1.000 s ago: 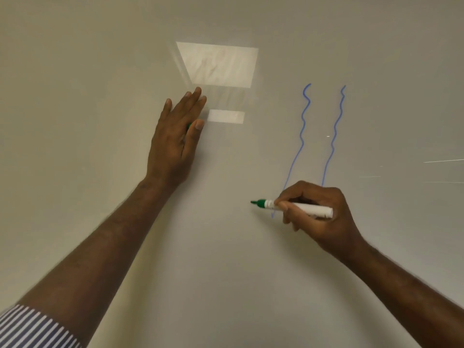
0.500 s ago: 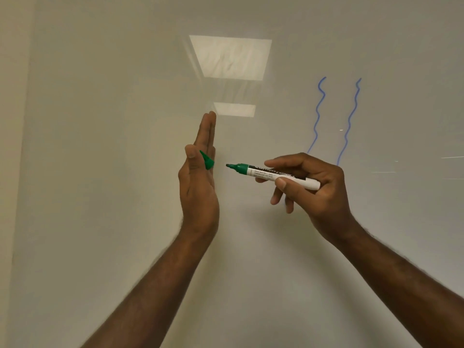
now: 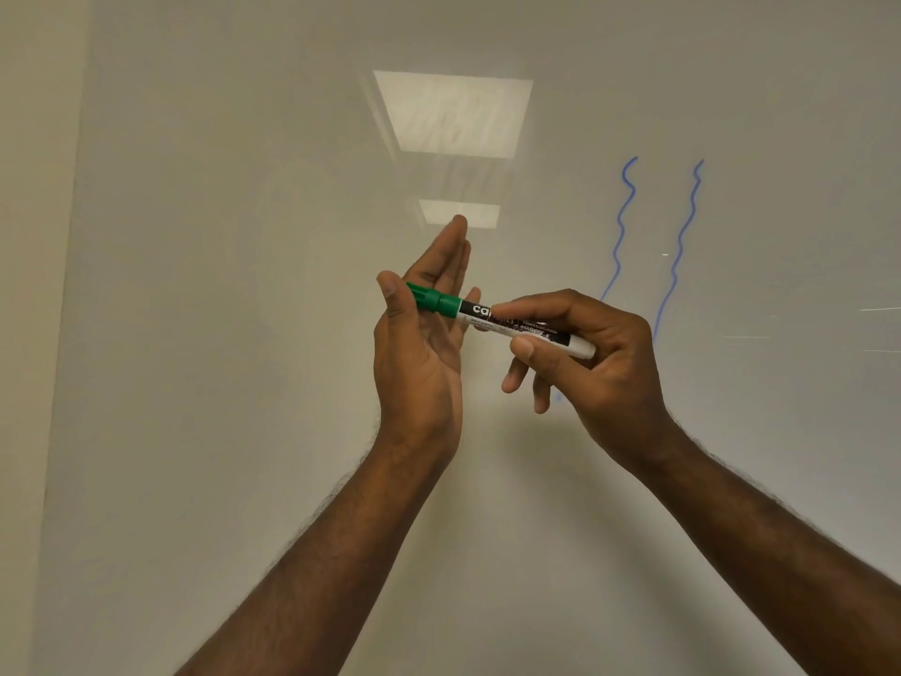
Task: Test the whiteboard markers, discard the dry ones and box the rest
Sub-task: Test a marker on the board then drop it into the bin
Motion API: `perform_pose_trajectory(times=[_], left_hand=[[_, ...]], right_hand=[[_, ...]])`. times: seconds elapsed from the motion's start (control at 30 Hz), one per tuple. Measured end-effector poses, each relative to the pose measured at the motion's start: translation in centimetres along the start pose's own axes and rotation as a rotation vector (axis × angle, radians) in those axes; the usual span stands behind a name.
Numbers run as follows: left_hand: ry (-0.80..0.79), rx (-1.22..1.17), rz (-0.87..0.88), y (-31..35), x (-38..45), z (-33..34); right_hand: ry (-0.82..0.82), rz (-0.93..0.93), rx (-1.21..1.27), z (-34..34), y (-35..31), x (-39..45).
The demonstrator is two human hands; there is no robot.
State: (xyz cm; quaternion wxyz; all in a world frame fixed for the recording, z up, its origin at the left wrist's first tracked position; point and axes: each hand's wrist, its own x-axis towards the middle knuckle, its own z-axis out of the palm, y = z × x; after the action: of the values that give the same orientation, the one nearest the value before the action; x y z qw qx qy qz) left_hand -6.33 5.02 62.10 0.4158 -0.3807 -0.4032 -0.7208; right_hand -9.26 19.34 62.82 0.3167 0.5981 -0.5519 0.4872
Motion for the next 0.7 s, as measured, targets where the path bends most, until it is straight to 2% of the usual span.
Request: perform_pose_trajectory(times=[0.13,0.33,0.7], left_hand=[[0.001,-0.03,-0.042,0.3,-0.2,0.3],[-0.135,-0.24,-0.176,0.5,-0.6,0.7],[-0.189,-0.339,-0.219,0.5,-1.0,-0.2]], right_hand=[[0.011,0.031,0.007,0.2,-0.6,0.2],[0.042,0.04,0.01,0.0,-1.2,0.8],[0.068,0.045,-0.101,1.1,-2.3,0.3]])
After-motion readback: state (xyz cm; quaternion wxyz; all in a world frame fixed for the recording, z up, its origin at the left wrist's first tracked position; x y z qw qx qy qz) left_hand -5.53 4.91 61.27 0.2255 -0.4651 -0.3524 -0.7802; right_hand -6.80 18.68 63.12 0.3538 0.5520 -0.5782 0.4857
